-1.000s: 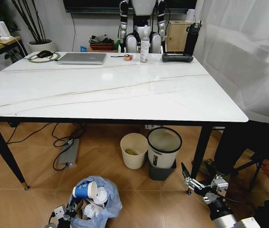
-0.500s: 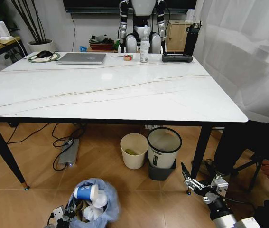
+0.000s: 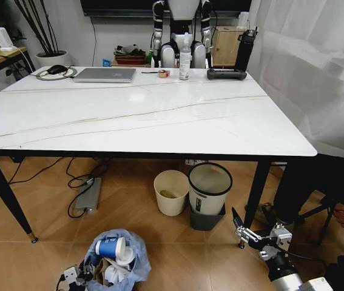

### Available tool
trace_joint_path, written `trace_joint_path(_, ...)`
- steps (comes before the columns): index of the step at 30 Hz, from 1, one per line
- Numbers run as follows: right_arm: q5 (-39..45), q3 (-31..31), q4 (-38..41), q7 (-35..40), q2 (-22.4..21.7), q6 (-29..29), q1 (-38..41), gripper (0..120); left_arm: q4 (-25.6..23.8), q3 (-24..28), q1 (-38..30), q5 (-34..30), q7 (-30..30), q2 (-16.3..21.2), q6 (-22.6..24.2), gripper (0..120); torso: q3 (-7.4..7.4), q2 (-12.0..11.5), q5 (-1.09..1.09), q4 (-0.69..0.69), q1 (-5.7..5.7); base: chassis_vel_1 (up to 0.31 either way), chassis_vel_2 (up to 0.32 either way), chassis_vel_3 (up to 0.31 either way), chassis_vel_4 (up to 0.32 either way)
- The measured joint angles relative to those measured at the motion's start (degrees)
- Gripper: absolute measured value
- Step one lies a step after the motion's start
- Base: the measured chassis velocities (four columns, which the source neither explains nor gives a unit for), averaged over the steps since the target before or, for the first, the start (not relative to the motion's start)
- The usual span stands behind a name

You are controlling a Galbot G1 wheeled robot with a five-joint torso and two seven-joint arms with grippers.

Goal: Pick up the trash bin and place the trash from the table into it.

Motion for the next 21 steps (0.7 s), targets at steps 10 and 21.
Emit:
trace_joint_path(10,0.0,0.0,0.0,0.0,0.0,0.0,0.0,100,-6.36,-5.8,7.62,2.56,1.93,0.89,-5.53,68,0.02,0.02,-0.01,0.0,0.01,0.0,0.0,0.0,0.0)
trace_joint_path(21,0.0,0.0,0.0,0.0,0.0,0.0,0.0,100,-39.3,-8.55,18.13,8.43,3.44,0.36,-10.98,100,0.03,0.04,0.02,-0.01,0.02,0.0,0.0,0.0,0.0)
